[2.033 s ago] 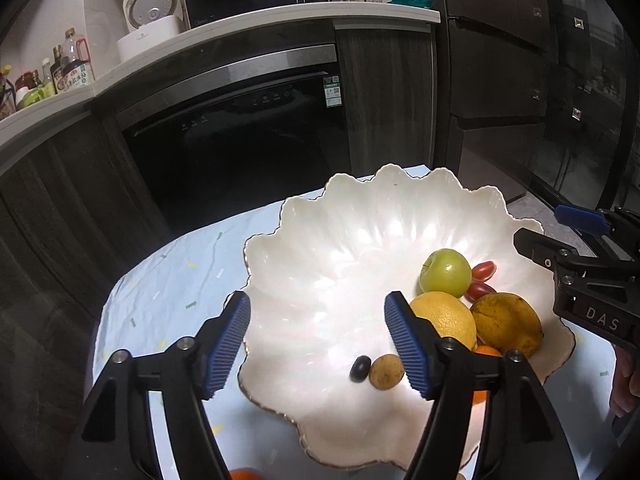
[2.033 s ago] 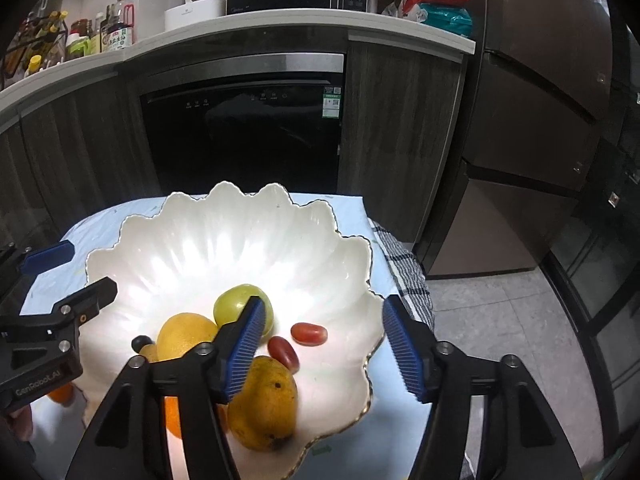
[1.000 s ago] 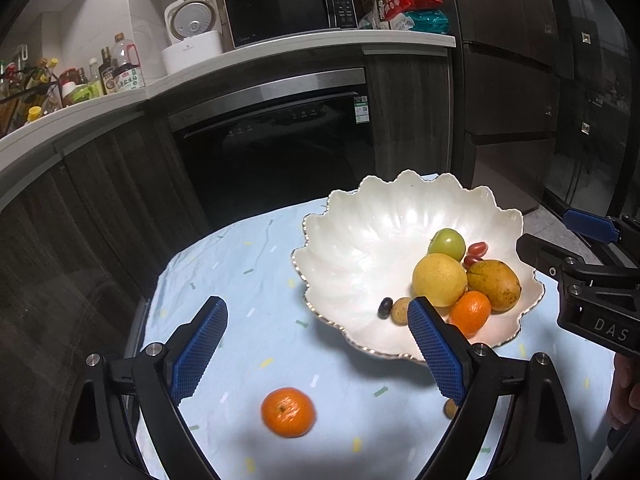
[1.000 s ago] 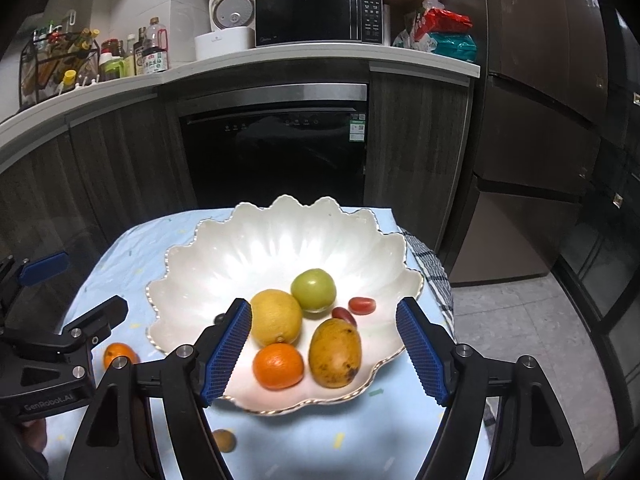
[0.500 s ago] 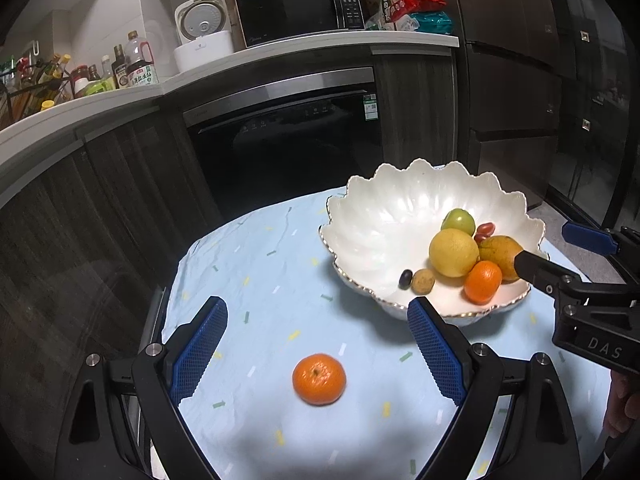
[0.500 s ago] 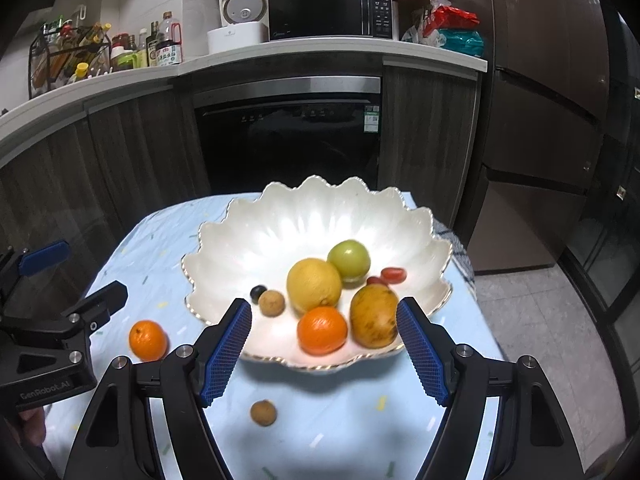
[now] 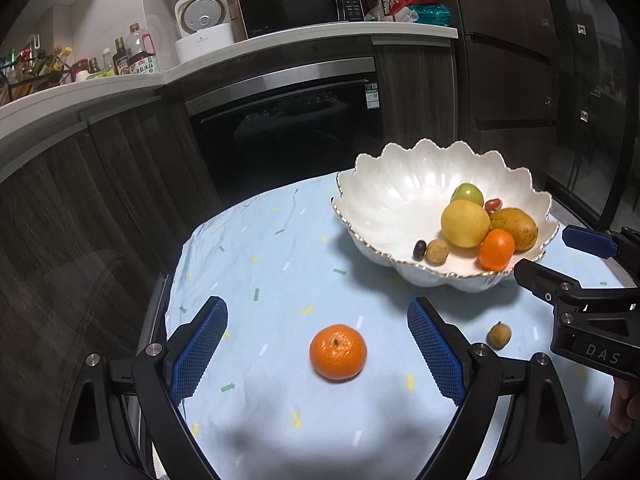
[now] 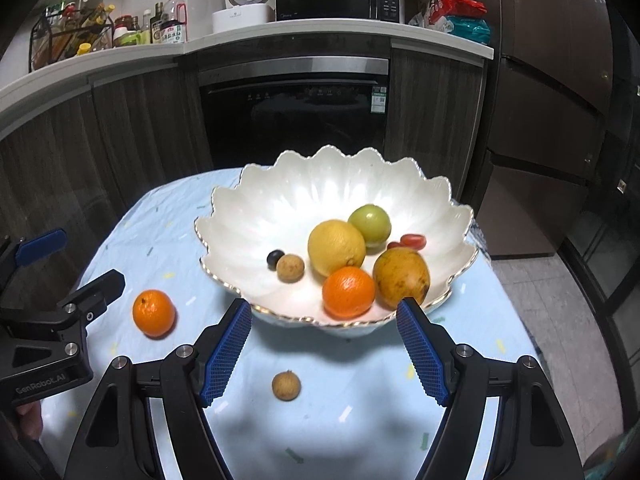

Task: Organize fruits
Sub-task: 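Withdraw both open tools toward the mandarin and longan on the cloth, then close the left tool on the mandarin while the right tool grasps the longan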

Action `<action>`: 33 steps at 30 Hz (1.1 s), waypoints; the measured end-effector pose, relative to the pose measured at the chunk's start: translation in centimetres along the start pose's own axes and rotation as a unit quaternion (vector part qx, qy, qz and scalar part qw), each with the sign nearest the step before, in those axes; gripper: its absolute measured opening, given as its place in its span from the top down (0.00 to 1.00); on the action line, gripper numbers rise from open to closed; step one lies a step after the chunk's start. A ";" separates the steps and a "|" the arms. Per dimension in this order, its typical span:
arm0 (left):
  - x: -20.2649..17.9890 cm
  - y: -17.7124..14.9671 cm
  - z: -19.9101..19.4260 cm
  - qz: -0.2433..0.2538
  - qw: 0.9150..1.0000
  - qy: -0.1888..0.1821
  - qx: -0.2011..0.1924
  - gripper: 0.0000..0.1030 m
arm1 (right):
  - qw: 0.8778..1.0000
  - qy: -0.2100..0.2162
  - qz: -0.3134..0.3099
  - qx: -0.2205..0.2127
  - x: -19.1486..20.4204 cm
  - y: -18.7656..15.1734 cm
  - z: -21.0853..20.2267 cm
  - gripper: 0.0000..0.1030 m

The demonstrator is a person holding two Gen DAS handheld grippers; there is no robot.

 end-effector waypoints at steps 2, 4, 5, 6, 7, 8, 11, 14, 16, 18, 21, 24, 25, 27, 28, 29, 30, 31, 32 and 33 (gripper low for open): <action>0.1 -0.3 0.2 0.002 1.000 0.001 0.000 0.10 | 1.000 0.000 0.000 0.005 0.3 -0.4 0.4 0.27; 0.3 -0.7 0.6 0.003 1.000 -0.002 0.003 0.10 | 1.000 -0.001 -0.002 0.009 0.6 -0.7 0.6 0.27; 0.4 -0.9 0.7 0.005 1.000 -0.004 0.005 0.10 | 1.000 -0.002 -0.003 0.011 0.8 -0.9 0.8 0.27; 0.4 -1.1 1.0 0.007 1.000 -0.007 0.007 0.10 | 1.000 -0.002 -0.004 0.013 1.0 -1.1 0.9 0.27; 0.4 -1.2 1.2 0.009 1.000 -0.009 0.009 0.10 | 1.000 -0.002 -0.005 0.015 1.2 -1.3 1.1 0.27; 0.5 -1.4 1.5 0.010 1.000 -0.010 0.012 0.10 | 1.000 -0.002 -0.006 0.017 1.3 -1.5 1.3 0.27; 0.6 -1.8 2.3 0.011 1.000 -0.011 0.019 0.10 | 1.000 -0.001 -0.009 0.022 1.7 -2.0 1.8 0.27; 0.6 -2.0 2.9 0.013 0.999 -0.014 0.025 0.10 | 1.000 -0.003 -0.008 0.027 1.9 -2.3 2.2 0.27; 0.5 -2.1 3.3 0.016 0.999 -0.016 0.028 0.10 | 1.000 -0.004 -0.005 0.030 1.9 -2.4 2.6 0.27; 0.4 -2.1 3.8 0.020 0.999 -0.018 0.032 0.10 | 0.999 -0.005 -0.003 0.034 1.9 -2.6 2.9 0.27; 0.4 -2.2 4.5 0.025 0.999 -0.023 0.038 0.11 | 0.999 -0.007 0.002 0.044 1.9 -2.8 3.7 0.27; 0.4 -2.0 5.3 0.032 0.998 -0.029 0.045 0.11 | 0.999 -0.010 0.008 0.050 1.9 -3.0 4.3 0.27; 0.4 -2.0 5.6 0.035 0.998 -0.030 0.046 0.12 | 0.999 -0.012 0.010 0.052 2.0 -3.0 4.5 0.27; 0.3 -2.0 5.9 0.039 0.997 -0.034 0.050 0.13 | 0.998 -0.015 0.011 0.055 2.1 -3.1 4.7 0.28; 0.3 -1.9 6.1 0.041 0.997 -0.037 0.051 0.15 | 0.998 -0.016 0.011 0.057 2.2 -3.1 4.9 0.28; 0.4 -1.9 6.3 0.041 0.997 -0.039 0.053 0.15 | 0.998 -0.017 0.012 0.058 2.2 -3.2 4.9 0.28; 0.4 -1.9 6.5 0.043 0.997 -0.039 0.054 0.15 | 0.998 -0.018 0.013 0.060 2.2 -3.2 5.1 0.29; 0.4 -1.9 6.6 0.044 0.997 -0.039 0.055 0.15 | 0.998 -0.019 0.015 0.062 2.2 -3.3 5.2 0.31; 0.4 -1.8 6.8 0.045 0.997 -0.039 0.056 0.16 | 0.998 -0.019 0.016 0.065 2.2 -3.3 5.4 0.32; 0.5 -1.8 7.1 0.045 0.996 -0.041 0.058 0.16 | 0.997 -0.020 0.016 0.068 2.3 -3.4 5.6 0.34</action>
Point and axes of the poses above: each gripper's, at about its wrist camera, not at the fingertips, and z roughly the way its jaws point, x to its left, y to its top, the point moved 3 cm from there along z, roughly the way its jaws point, and after that the axes turned 14 degrees about x, right-handed, at the moved point
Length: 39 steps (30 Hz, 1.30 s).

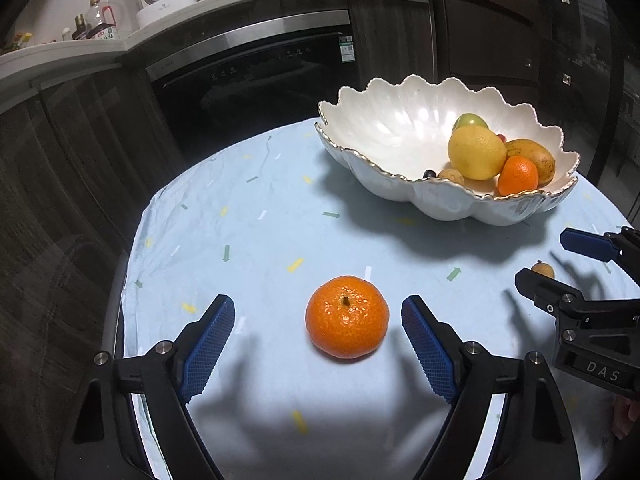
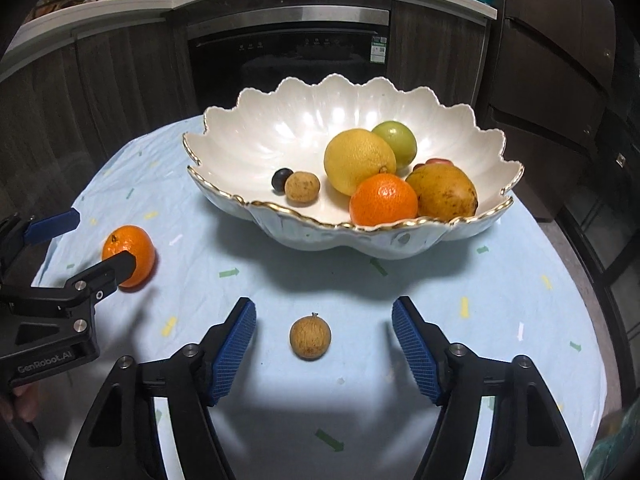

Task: Organize fruits
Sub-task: 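Close the left tool on the mandarin while the right tool grasps the longan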

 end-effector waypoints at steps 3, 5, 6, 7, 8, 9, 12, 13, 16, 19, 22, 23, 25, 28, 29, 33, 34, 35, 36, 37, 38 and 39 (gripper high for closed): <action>0.0 0.0 0.5 0.001 1.000 -0.008 0.008 0.18 | 1.000 0.002 0.004 0.011 0.0 -0.1 0.5 0.41; 0.0 0.0 0.8 0.004 1.000 -0.010 0.012 0.20 | 1.000 0.002 0.006 0.015 -0.1 -0.1 0.7 0.44; 0.0 0.0 1.0 0.005 1.000 -0.010 0.013 0.20 | 1.000 0.001 0.006 0.017 -0.1 -0.1 0.8 0.45; 0.0 0.1 1.1 0.005 1.000 -0.012 0.015 0.21 | 1.000 0.001 0.007 0.018 -0.1 -0.1 0.9 0.47; -0.1 0.1 1.2 0.005 1.000 -0.013 0.016 0.22 | 1.000 0.002 0.007 0.019 -0.1 -0.1 0.9 0.48; -0.1 0.1 1.3 0.006 1.000 -0.014 0.016 0.22 | 1.000 0.003 0.007 0.020 -0.1 -0.1 0.9 0.49; -0.1 0.2 1.7 0.006 1.000 -0.015 0.021 0.25 | 1.000 0.005 0.008 0.025 -0.1 -0.1 1.1 0.54; -0.2 0.2 1.8 0.006 1.000 -0.017 0.022 0.27 | 1.000 0.006 0.008 0.026 0.0 -0.1 1.1 0.54; -0.3 0.2 2.1 0.007 0.999 -0.019 0.026 0.30 | 1.000 0.009 0.006 0.026 0.0 -0.2 1.1 0.59; -0.5 0.1 2.2 0.009 0.999 -0.022 0.028 0.35 | 1.000 0.013 0.005 0.025 0.1 -0.3 1.0 0.63; -0.7 0.1 2.5 0.013 0.999 -0.027 0.033 0.41 | 1.000 0.016 0.003 0.024 0.1 -0.4 0.9 0.69; -0.8 0.1 2.6 0.014 0.999 -0.029 0.035 0.44 | 1.000 0.018 0.003 0.024 0.2 -0.5 0.9 0.70; -1.0 0.1 2.7 0.015 0.999 -0.036 0.037 0.49 | 1.000 0.020 0.002 0.023 0.2 -0.4 0.8 0.77; -1.2 0.1 2.6 0.020 0.998 -0.036 0.037 0.54 | 0.999 0.023 0.003 0.023 0.2 -0.5 0.8 0.77; -1.2 0.1 2.6 0.019 0.998 -0.036 0.037 0.54 | 0.999 0.023 0.003 0.023 0.2 -0.4 0.9 0.77; -1.1 0.0 2.5 0.014 0.999 -0.033 0.038 0.55 | 0.999 0.024 0.002 0.022 0.2 -0.5 0.8 0.78; -1.0 0.0 2.5 0.013 0.999 -0.032 0.038 0.55 | 0.999 0.025 0.002 0.022 0.2 -0.5 0.8 0.78; -1.0 0.0 2.4 0.011 0.999 -0.031 0.039 0.55 | 0.999 0.025 0.001 0.022 0.2 -0.5 0.8 0.78; -1.0 0.0 2.4 0.011 0.999 -0.031 0.039 0.55 | 0.999 0.026 0.001 0.022 0.2 -0.5 0.8 0.78; -1.0 -0.1 2.3 0.011 0.999 -0.031 0.038 0.55 | 0.999 0.027 0.000 0.022 0.2 -0.6 0.8 0.78; -1.0 -0.1 2.2 0.011 0.999 -0.030 0.038 0.55 | 0.999 0.028 0.000 0.022 0.2 -0.6 0.8 0.78; -1.1 -0.1 2.0 0.011 0.999 -0.030 0.037 0.55 | 0.999 0.029 -0.001 0.021 0.2 -0.6 0.7 0.78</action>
Point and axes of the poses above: each gripper's, at about its wrist camera, not at the fingertips, and z roughly the way its jaws point, x to its left, y to its top, the point moved 3 cm from there along z, roughly the way its jaws point, and after that the axes turned 14 degrees about x, right-handed, at the moved point
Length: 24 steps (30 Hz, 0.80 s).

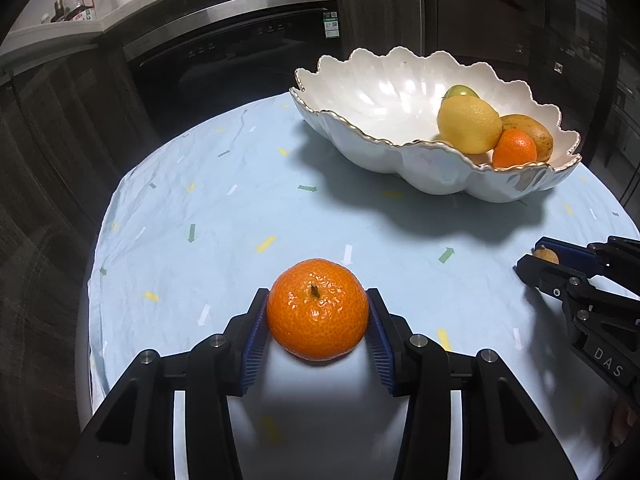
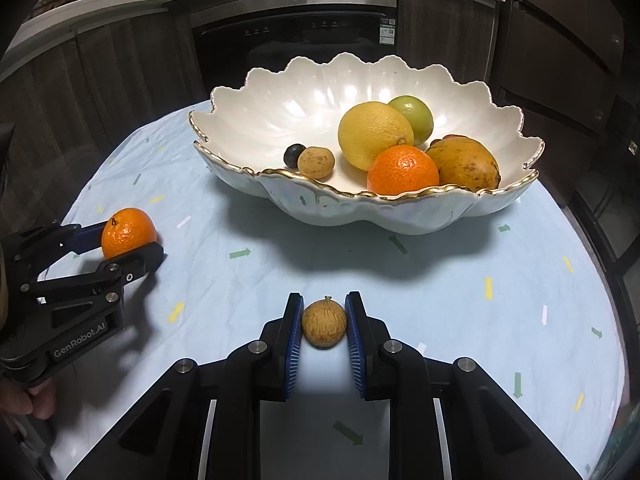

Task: Organize fruits
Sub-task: 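Close the left tool on the mandarin while the right tool grasps the longan, then lift the mandarin and longan and carry both over the white bowl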

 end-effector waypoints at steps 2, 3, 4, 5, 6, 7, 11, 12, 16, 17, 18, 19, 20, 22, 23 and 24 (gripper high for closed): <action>-0.1 0.0 -0.3 0.000 1.000 0.000 -0.001 0.55 | 1.000 0.002 -0.001 -0.001 0.0 -0.1 -0.1 0.78; -0.1 0.0 -0.4 0.000 1.000 0.000 -0.002 0.55 | 1.000 0.003 0.000 -0.001 -0.1 -0.1 -0.2 0.78; -0.2 0.0 -0.5 -0.001 1.000 0.000 -0.002 0.55 | 1.000 0.004 0.000 -0.001 -0.1 -0.1 -0.3 0.78; -0.2 0.1 -0.5 -0.001 1.000 0.001 -0.003 0.55 | 1.000 0.005 -0.001 -0.002 -0.1 -0.1 -0.3 0.78; -0.2 0.1 -0.7 -0.001 1.000 0.002 -0.003 0.55 | 1.000 0.005 -0.001 -0.003 -0.1 -0.1 -0.4 0.78; -0.3 0.1 -0.8 -0.001 1.000 0.002 -0.003 0.55 | 1.000 0.006 -0.002 -0.004 -0.1 -0.1 -0.6 0.78; -0.6 0.2 -1.4 -0.001 1.000 0.004 -0.005 0.55 | 1.000 0.009 -0.002 -0.008 -0.3 0.0 -1.1 0.78; -0.7 0.2 -1.5 -0.002 1.000 0.004 -0.005 0.55 | 1.000 0.010 -0.002 -0.009 -0.3 0.1 -1.2 0.78; -1.0 0.4 -2.2 -0.003 1.000 0.005 -0.008 0.55 | 1.000 0.012 -0.002 -0.016 -0.7 0.2 -1.9 0.78; -1.1 0.4 -2.4 -0.003 1.000 0.005 -0.009 0.55 | 1.000 0.013 -0.002 -0.018 -0.8 0.3 -2.1 0.78; -1.2 0.5 -2.6 -0.003 1.000 0.005 -0.010 0.55 | 1.000 0.013 -0.002 -0.020 -0.9 0.2 -2.3 0.78; -1.4 0.5 -2.8 -0.002 1.000 0.004 -0.011 0.55 | 1.000 0.014 -0.002 -0.022 -1.0 0.3 -2.5 0.78; -1.5 0.6 -3.0 -0.002 1.000 0.003 -0.011 0.55 | 1.000 0.015 -0.002 -0.023 -1.1 0.3 -2.6 0.78; -1.8 0.7 -3.3 -0.001 1.000 0.002 -0.013 0.55 | 1.000 0.016 -0.001 -0.027 -1.4 0.3 -3.0 0.78; -1.9 0.8 -3.5 -0.001 1.000 0.002 -0.014 0.55 | 0.999 0.016 -0.001 -0.028 -1.5 0.4 -3.2 0.78; -2.0 0.8 -3.6 -0.001 1.000 0.002 -0.015 0.55 | 0.999 0.016 -0.001 -0.030 -1.6 0.5 -3.4 0.78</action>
Point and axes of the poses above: each gripper's, at about its wrist camera, not at the fingertips, and z roughly the way its jaws point, x to its left, y to its top, the point moved 3 cm from there along z, roughly the way its jaws point, and after that the axes turned 14 degrees about x, right-handed, at the moved point
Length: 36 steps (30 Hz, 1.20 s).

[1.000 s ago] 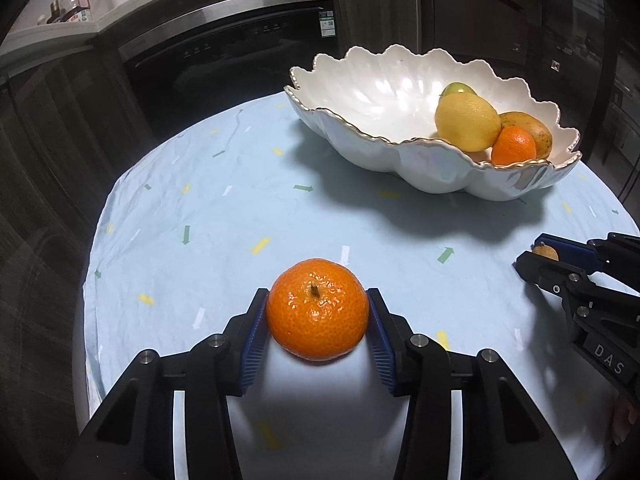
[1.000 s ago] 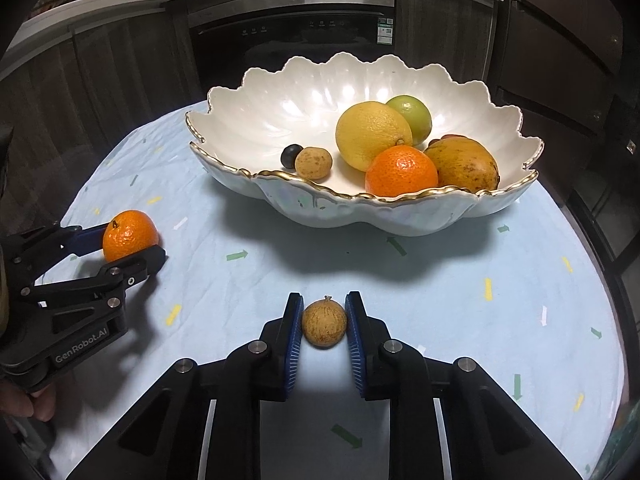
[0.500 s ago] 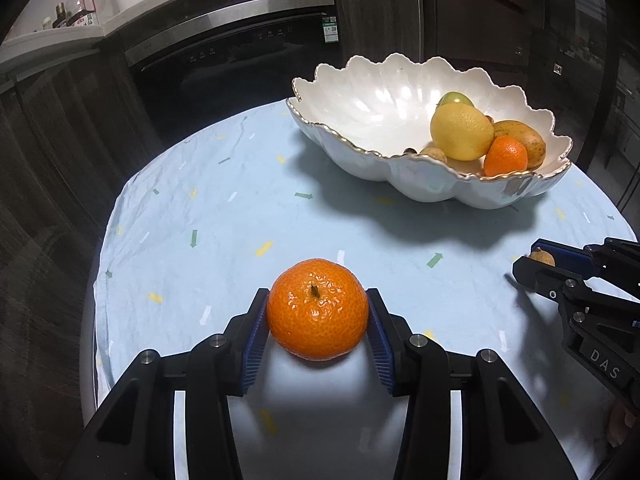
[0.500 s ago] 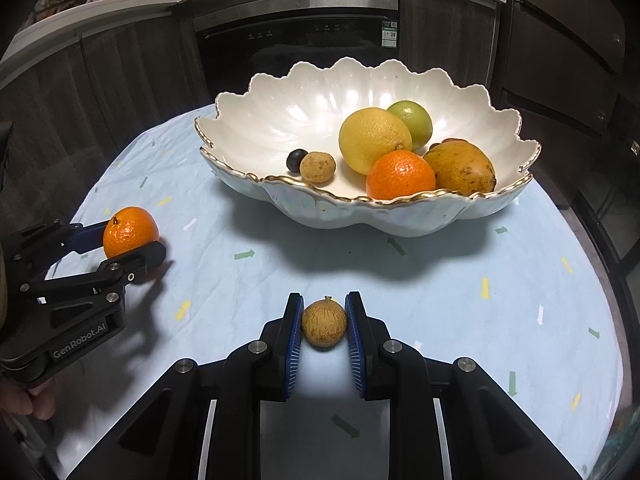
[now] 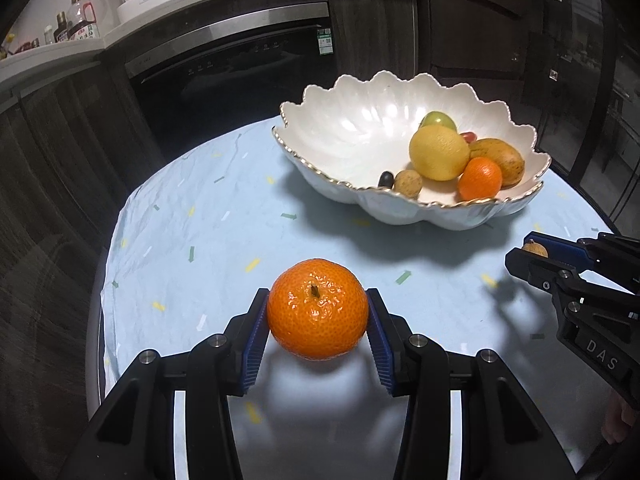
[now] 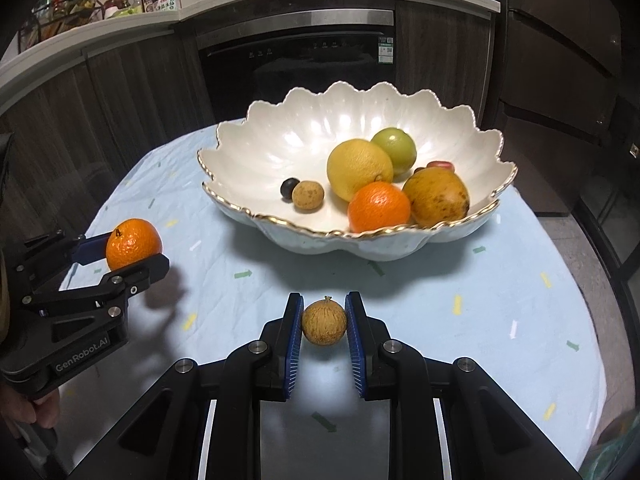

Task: Organize fruits
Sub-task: 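Lift the mandarin and longan and carry both over the white bowl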

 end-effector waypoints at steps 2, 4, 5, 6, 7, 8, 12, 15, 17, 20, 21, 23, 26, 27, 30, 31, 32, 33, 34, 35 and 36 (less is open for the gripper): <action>-0.2 0.2 -0.3 0.000 1.000 0.001 -0.002 0.55 | 1.000 0.000 0.001 -0.005 -0.3 0.1 -0.4 0.78; -0.6 0.4 -0.7 0.001 1.000 0.000 -0.006 0.55 | 1.000 0.000 0.001 -0.010 -0.6 0.4 -0.9 0.78; -0.7 0.5 -0.9 0.001 1.000 -0.001 -0.006 0.55 | 1.000 -0.001 0.001 -0.011 -0.7 0.5 -1.1 0.78; -0.9 0.7 -1.1 0.002 1.000 -0.001 -0.008 0.55 | 1.000 -0.001 0.001 -0.014 -0.8 0.6 -1.3 0.78; -1.0 0.8 -1.2 0.003 1.000 -0.001 -0.010 0.55 | 1.000 -0.002 0.002 -0.016 -1.0 0.7 -1.5 0.78; -1.1 0.9 -1.3 0.003 1.000 -0.001 -0.011 0.55 | 1.000 -0.002 0.002 -0.018 -1.2 0.8 -1.7 0.78; -1.6 1.5 -1.9 0.005 1.000 -0.002 -0.016 0.55 | 1.000 -0.005 0.003 -0.024 -1.8 1.2 -2.3 0.78; -1.9 1.8 -2.2 0.004 1.000 -0.002 -0.019 0.55 | 1.000 -0.007 0.002 -0.028 -2.1 1.4 -2.6 0.78; -2.0 2.1 -2.4 0.004 1.000 -0.003 -0.022 0.55 | 0.999 -0.007 0.002 -0.031 -2.4 1.6 -2.8 0.78; -2.3 2.5 -2.6 0.004 1.000 -0.003 -0.026 0.55 | 0.999 -0.009 0.001 -0.036 -2.8 1.9 -3.2 0.78; -2.4 2.6 -2.7 0.004 1.000 -0.003 -0.026 0.55 | 0.999 -0.010 0.001 -0.038 -2.9 2.1 -3.3 0.78; -2.6 2.8 -2.8 0.005 1.000 -0.004 -0.028 0.55 | 0.999 -0.012 0.001 -0.041 -3.2 2.3 -3.5 0.78; -2.8 3.3 -2.9 0.006 1.000 -0.004 -0.031 0.55 | 0.999 -0.016 0.000 -0.046 -3.7 2.7 -3.8 0.78; -2.9 3.4 -2.9 0.006 0.999 -0.005 -0.031 0.55 | 0.999 -0.017 0.000 -0.047 -3.9 2.8 -3.9 0.78; -3.2 3.9 -3.0 0.006 0.999 -0.006 -0.033 0.55 | 0.998 -0.021 -0.001 -0.052 -4.4 3.2 -4.1 0.78; -3.3 4.0 -3.0 0.006 0.999 -0.007 -0.034 0.55 | 0.998 -0.021 -0.002 -0.053 -4.5 3.3 -4.2 0.78; -3.4 4.1 -3.0 0.006 0.999 -0.008 -0.034 0.55 | 0.998 -0.022 -0.002 -0.054 -4.7 3.5 -4.3 0.78; -3.5 4.3 -3.0 0.007 0.999 -0.008 -0.035 0.55 | 0.998 -0.023 -0.002 -0.056 -4.8 3.6 -4.3 0.78; -3.6 4.5 -3.0 0.006 0.999 -0.008 -0.036 0.55 | 0.998 -0.024 -0.002 -0.057 -4.9 3.8 -4.4 0.78; -3.7 4.7 -3.0 0.007 0.999 -0.008 -0.036 0.55 | 0.998 -0.025 -0.002 -0.059 -5.1 3.9 -4.5 0.78; -3.8 4.8 -3.0 0.007 0.999 -0.008 -0.037 0.55 | 0.998 -0.026 -0.002 -0.060 -5.3 4.1 -4.5 0.78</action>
Point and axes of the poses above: each gripper's, at about its wrist camera, not at the fingertips, and z roughly the way its jaws point, x to its left, y to its top, the point moved 3 cm from there along z, roughly the way its jaws point, and after that the axes turned 14 degrees about x, right-handed, at the moved point
